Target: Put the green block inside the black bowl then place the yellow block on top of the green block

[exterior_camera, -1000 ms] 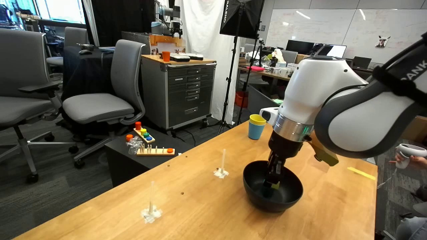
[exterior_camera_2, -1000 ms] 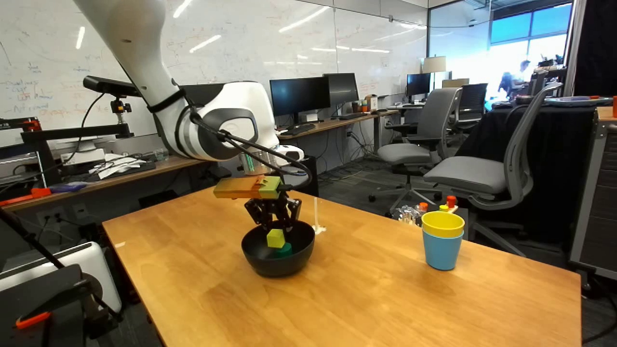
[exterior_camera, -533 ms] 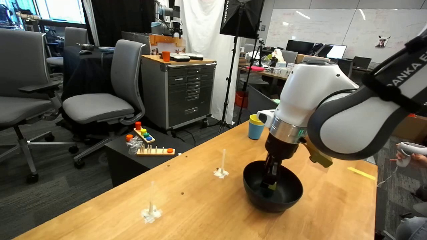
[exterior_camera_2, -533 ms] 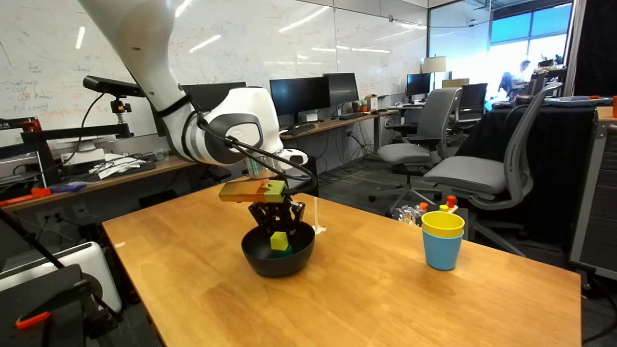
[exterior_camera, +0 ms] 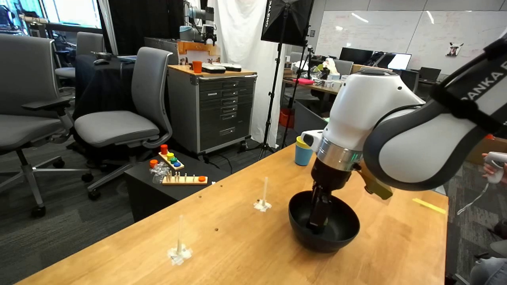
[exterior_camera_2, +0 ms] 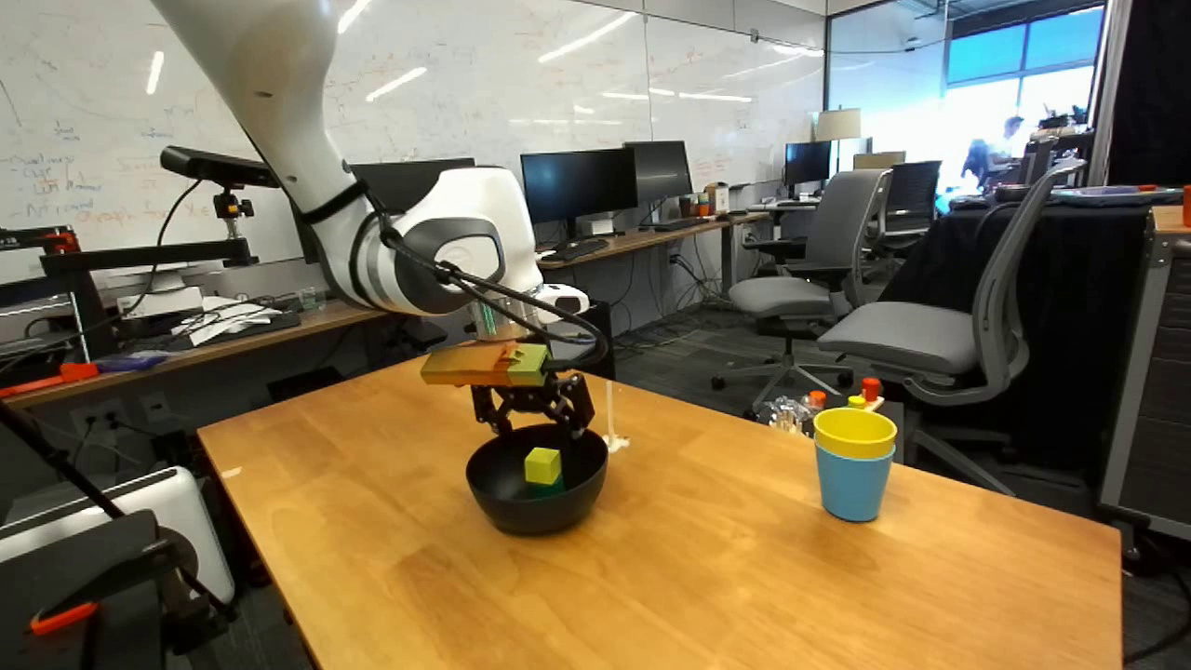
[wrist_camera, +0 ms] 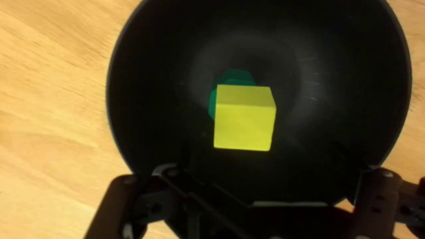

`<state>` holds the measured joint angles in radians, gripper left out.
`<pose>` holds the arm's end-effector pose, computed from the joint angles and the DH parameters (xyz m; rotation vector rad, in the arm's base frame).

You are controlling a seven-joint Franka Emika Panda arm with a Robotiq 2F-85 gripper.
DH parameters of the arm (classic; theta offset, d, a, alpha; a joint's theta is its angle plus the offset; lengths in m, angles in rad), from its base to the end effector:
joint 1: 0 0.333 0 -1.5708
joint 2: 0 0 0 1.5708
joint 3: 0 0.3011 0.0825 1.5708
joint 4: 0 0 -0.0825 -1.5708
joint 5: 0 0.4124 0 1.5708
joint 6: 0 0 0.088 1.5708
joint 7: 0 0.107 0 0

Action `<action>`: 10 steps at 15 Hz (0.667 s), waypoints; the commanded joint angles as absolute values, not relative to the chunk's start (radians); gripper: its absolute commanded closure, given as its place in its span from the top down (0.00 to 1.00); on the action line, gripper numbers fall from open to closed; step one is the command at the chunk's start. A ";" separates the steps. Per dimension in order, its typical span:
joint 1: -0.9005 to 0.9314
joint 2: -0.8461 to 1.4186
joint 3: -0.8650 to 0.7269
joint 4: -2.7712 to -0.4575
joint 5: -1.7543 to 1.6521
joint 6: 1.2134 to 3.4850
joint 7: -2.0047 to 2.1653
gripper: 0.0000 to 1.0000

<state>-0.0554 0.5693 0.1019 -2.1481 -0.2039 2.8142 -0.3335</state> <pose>0.5733 0.0400 0.1041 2.9849 0.8438 0.1545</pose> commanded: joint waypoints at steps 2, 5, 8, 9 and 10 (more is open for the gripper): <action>-0.067 0.456 0.151 -2.229 -0.181 2.725 -0.376 1.00; -0.074 0.350 0.196 -2.322 -0.158 2.631 -0.426 1.00; -0.052 0.244 0.209 -2.412 -0.137 2.599 -0.448 1.00; -0.043 0.210 0.209 -2.442 -0.136 2.601 -0.451 1.00; -0.035 0.176 0.210 -2.471 -0.138 2.591 -0.459 1.00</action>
<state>-0.0497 0.3176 0.2021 -2.3558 -0.1673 2.6182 -0.4140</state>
